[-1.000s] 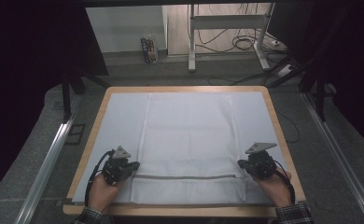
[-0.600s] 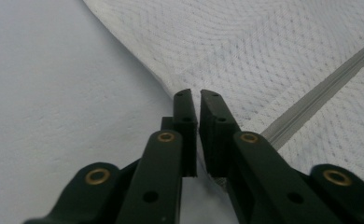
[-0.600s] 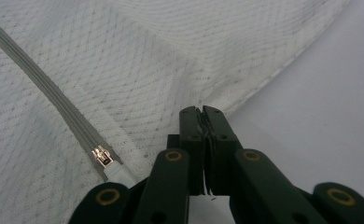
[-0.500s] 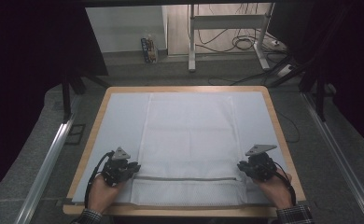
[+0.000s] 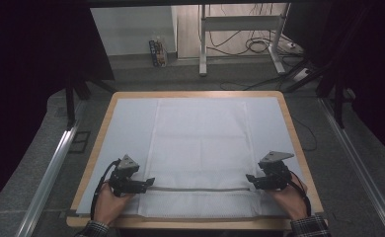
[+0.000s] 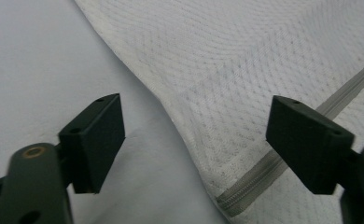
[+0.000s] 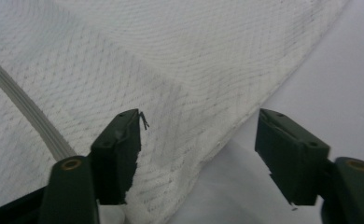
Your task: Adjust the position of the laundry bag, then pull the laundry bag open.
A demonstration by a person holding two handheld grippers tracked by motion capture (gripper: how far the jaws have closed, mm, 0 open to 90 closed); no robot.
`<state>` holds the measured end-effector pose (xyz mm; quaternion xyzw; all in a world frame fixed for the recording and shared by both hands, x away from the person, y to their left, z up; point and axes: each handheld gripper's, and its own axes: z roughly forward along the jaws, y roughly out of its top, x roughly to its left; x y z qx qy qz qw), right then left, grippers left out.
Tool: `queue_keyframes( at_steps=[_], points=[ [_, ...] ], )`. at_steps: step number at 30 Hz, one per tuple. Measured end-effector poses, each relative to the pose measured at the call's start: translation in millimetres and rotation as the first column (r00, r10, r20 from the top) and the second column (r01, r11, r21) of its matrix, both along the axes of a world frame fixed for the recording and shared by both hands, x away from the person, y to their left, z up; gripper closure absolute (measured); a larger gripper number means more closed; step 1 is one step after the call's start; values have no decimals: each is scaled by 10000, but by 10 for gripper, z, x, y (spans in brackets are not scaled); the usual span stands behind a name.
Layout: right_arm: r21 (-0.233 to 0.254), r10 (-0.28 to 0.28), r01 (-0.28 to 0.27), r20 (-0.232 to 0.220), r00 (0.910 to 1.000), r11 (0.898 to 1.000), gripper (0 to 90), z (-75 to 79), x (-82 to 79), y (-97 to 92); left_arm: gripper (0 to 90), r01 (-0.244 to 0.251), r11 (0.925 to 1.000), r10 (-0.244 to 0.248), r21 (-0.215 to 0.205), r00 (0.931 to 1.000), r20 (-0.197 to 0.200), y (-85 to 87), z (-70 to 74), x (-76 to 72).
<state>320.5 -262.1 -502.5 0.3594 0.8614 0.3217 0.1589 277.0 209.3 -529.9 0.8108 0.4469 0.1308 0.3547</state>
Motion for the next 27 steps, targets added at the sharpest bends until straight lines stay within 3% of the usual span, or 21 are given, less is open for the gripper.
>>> queue_keyframes(
  at_steps=[5, 16, 24, 27],
  points=[
    [207, 0, 3, -115, 9999, 9998, 212, -18, 33, -24, 102, 60, 9995, -58, 306, 10000, -51, -17, -16, 3],
    [273, 101, -99, -69, 9999, 9996, 154, -31, 48, -53, 91, 245, 9996, -247, 144, 9996, 144, -12, 4, -10],
    [374, 128, -137, 234, 9996, 9992, 99, -8, 32, -59, 88, 320, 9988, -329, 377, 9992, 243, -18, 11, -26],
    [349, 217, -222, 154, 9996, 9991, 76, -9, 18, -49, 90, 356, 9986, -371, 384, 9986, 377, -16, 24, -33]
  ],
)
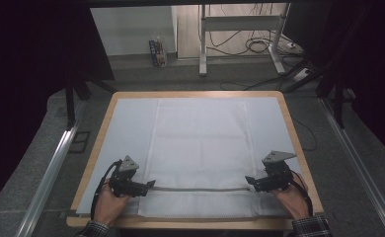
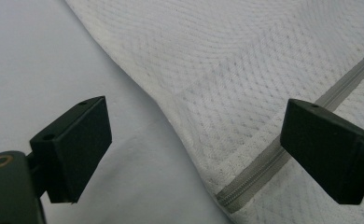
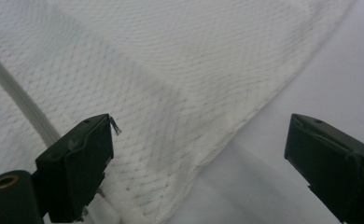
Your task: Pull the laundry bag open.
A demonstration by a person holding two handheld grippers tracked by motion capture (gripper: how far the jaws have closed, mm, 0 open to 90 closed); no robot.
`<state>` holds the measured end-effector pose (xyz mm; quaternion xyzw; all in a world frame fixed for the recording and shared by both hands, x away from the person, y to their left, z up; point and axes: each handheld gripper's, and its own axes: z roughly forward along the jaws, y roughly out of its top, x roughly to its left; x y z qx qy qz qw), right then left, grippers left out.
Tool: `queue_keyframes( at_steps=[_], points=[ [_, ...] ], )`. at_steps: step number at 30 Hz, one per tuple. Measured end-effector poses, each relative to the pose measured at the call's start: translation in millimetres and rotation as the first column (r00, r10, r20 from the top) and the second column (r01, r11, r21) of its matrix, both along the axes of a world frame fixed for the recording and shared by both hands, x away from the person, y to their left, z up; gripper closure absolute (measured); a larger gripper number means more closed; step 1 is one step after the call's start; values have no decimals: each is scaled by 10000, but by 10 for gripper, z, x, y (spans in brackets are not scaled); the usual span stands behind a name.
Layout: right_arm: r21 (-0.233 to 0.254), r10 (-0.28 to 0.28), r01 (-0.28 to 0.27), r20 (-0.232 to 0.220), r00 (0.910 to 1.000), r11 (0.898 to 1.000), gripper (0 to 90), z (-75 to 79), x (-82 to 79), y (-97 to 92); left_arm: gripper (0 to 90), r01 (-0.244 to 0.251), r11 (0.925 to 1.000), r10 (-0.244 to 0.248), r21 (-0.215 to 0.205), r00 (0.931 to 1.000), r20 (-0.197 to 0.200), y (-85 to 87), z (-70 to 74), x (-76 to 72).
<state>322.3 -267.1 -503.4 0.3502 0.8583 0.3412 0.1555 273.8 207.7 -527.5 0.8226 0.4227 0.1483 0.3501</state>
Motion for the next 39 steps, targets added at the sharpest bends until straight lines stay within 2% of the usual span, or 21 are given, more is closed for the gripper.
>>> queue_keyframes(
  at_steps=[4, 8, 17, 19, 23, 28, 30, 31, 34, 39],
  points=[
    [-1, 217, -217, -123, 9997, 9998, 51, -2, -67, 14, 92, 56, 9999, -57, 156, 10000, 67, -14, 0, -5],
    [134, 175, -173, -88, 9998, 9998, 46, 6, -121, -11, 91, 113, 9993, -116, 366, 9999, 74, -29, -3, -4],
    [423, 124, -114, -245, 9996, 9990, 24, 11, -283, -58, 90, 86, 9988, -87, 479, 10000, 15, -46, -19, 3],
    [269, 144, -136, -275, 9995, 9995, 25, 4, -317, -57, 90, 104, 9986, -103, 521, 9999, -15, -50, -24, 5],
    [-259, 289, -307, -647, 9975, 9992, 48, -62, -372, -52, 90, 161, 9980, -157, 609, 9999, -63, -58, -31, 9],
    [-424, 564, -599, -797, 9952, 9973, 61, -115, -374, -6, 91, 209, 9973, -203, 705, 9998, -84, -74, -38, 9],
    [-994, 626, -719, -934, 9937, 9924, 66, -161, -372, 15, 91, 242, 9971, -237, 720, 9997, -86, -78, -39, 8],
    [-1122, 795, -883, -804, 9936, 9898, 86, -173, -388, 16, 91, 245, 9969, -240, 747, 9997, -71, -79, -39, 7],
    [-1176, 726, -833, -927, 9930, 9896, 108, -164, -397, 20, 91, 252, 9969, -248, 742, 9997, -74, -83, -43, 7],
    [-1162, 443, -564, -1042, 9936, 9916, 243, -138, -449, 34, 92, 335, 9956, -336, 872, 9994, -8, -102, -40, 1]
  ],
)
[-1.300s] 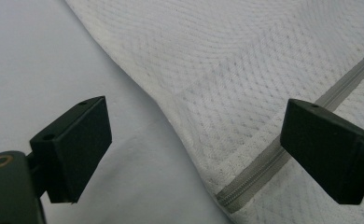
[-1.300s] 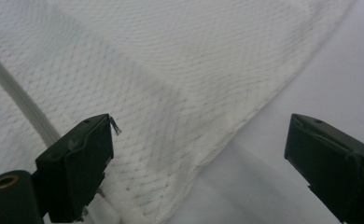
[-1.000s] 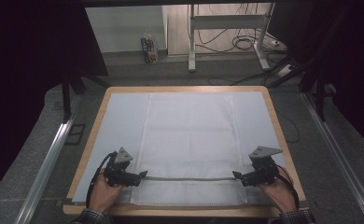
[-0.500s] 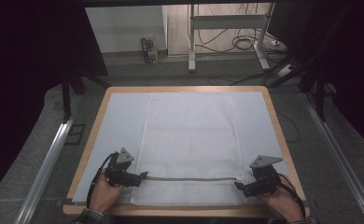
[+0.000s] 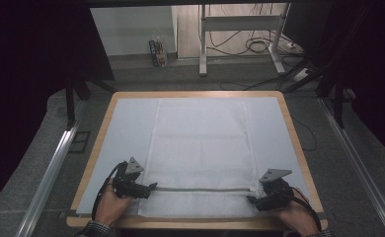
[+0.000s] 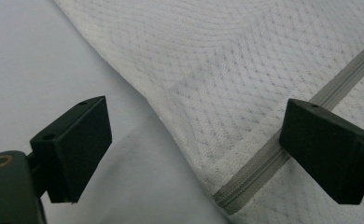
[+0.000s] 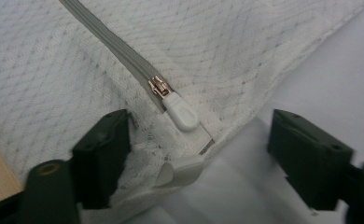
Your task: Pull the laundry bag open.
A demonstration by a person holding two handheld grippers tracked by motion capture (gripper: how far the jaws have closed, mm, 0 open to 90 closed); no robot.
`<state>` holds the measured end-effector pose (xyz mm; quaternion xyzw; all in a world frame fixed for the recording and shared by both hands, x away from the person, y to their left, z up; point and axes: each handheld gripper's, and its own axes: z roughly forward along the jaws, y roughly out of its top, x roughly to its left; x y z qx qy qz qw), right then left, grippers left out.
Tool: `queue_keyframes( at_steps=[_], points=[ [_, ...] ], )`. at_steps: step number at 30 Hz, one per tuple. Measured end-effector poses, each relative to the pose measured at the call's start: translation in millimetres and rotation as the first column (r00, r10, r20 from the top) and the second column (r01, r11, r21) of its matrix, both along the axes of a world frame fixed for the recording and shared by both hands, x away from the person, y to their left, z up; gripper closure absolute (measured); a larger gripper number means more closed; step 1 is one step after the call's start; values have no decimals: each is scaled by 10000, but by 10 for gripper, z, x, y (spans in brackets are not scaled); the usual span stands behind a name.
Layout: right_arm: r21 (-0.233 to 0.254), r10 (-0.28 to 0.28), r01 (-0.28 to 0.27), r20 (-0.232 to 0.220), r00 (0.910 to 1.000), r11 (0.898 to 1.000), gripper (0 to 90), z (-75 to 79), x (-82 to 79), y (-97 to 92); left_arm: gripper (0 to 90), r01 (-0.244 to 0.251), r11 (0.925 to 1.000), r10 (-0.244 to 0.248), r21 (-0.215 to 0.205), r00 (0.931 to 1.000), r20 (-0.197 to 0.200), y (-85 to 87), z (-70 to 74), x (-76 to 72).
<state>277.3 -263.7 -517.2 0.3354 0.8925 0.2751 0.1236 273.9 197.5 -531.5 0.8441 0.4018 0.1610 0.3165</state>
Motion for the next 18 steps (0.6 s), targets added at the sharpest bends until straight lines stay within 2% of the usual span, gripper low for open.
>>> queue_keyframes(
  at_steps=[5, 8, 13, 16, 18],
  points=[
    [116, -96, 94, 149, 9998, 9999, 350, 4, -30, -9, 92, 105, 9999, -107, 137, 9999, 124, -28, 9, -9],
    [169, 168, -172, 221, 9996, 9997, 481, 13, -69, 6, 92, 173, 9995, -178, 265, 9996, 210, -44, 17, -15],
    [334, 287, -293, 188, 9994, 9990, 570, 15, -82, 1, 93, 225, 9990, -236, 383, 9993, 285, -61, 16, -21],
    [389, 194, -205, 303, 9994, 9990, 692, 20, -76, -13, 94, 226, 9990, -237, 376, 9992, 310, -62, 17, -20],
    [421, 352, -365, 317, 9989, 9984, 750, 20, -78, -10, 95, 216, 9991, -229, 372, 9992, 334, -60, 19, -20]
  ],
)
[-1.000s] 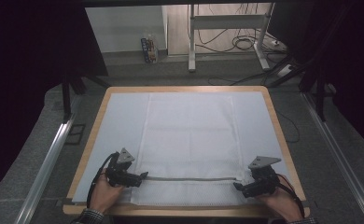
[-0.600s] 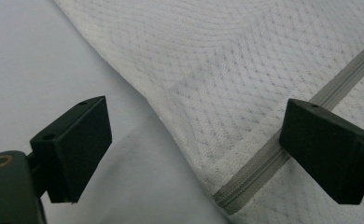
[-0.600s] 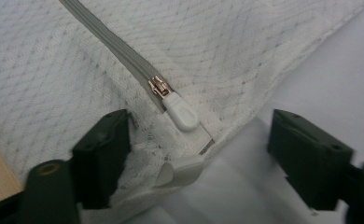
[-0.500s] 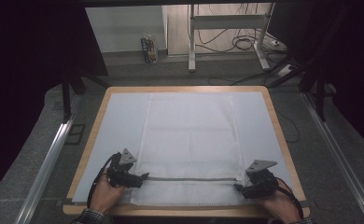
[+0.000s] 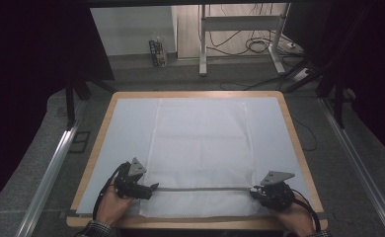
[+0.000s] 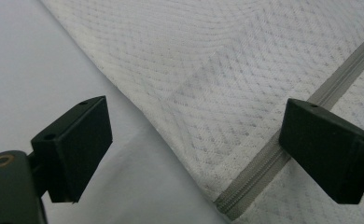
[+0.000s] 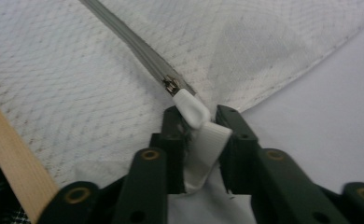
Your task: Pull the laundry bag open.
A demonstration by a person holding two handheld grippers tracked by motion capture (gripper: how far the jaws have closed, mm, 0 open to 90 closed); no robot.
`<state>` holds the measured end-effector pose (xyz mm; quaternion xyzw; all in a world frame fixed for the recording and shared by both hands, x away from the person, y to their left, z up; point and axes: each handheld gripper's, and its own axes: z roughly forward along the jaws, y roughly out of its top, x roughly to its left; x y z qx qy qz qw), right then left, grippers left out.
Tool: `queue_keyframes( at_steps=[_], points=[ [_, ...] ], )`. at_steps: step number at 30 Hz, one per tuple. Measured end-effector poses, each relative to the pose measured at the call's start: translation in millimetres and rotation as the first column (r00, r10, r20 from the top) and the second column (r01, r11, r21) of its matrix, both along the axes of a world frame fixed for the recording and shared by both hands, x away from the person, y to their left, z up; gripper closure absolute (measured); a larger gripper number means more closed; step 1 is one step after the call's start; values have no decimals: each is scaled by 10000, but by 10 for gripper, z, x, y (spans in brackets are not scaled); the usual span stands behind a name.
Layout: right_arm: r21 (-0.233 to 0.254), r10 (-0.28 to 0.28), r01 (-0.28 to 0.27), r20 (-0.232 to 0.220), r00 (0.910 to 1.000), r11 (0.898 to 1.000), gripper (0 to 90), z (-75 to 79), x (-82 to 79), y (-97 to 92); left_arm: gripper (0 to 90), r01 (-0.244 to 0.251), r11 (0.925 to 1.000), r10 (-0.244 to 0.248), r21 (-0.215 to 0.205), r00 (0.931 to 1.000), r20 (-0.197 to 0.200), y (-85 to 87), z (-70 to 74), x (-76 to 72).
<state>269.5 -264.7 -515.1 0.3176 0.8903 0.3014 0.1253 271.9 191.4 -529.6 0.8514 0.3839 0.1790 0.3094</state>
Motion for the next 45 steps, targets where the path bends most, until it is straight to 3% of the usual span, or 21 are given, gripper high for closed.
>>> queue_keyframes(
  at_steps=[2, 9, 17, 24, 27, 36, 42, 45],
  points=[
    [43, 145, -145, -59, 9999, 9999, 812, 3, -9, 10, 95, -20, 10000, 20, -21, 10000, -16, 2, 6, 0],
    [-315, 632, -626, 167, 9979, 9975, 835, 40, -14, 32, 95, 42, 9991, -46, -422, 9999, -93, -18, 33, 2],
    [344, 537, -541, 127, 9985, 9979, 832, 119, 2, -15, 74, 441, 9969, -453, -652, 9988, -171, -145, 76, 20],
    [250, 632, -640, 318, 9975, 9976, 834, 150, -14, 27, 58, 959, 9842, -1002, -1488, 9947, -216, -345, 166, 73],
    [291, 614, -621, 222, 9979, 9976, 834, 155, -6, 28, 58, 1303, 9774, -1362, -1664, 9904, -242, -483, 194, 104],
    [323, 545, -552, 196, 9983, 9980, 832, 166, -11, 37, 46, 2343, 9605, -2383, -1501, 9712, -87, -943, 256, 180],
    [389, 485, -492, 171, 9987, 9980, 831, 175, -12, 34, 21, 3024, 9340, -3081, -1902, 9514, -4, -1294, 324, 258],
    [448, 466, -470, 92, 9989, 9979, 830, 175, -6, 30, 17, 3237, 9267, -3280, -1910, 9446, 94, -1458, 326, 306]
  ],
)
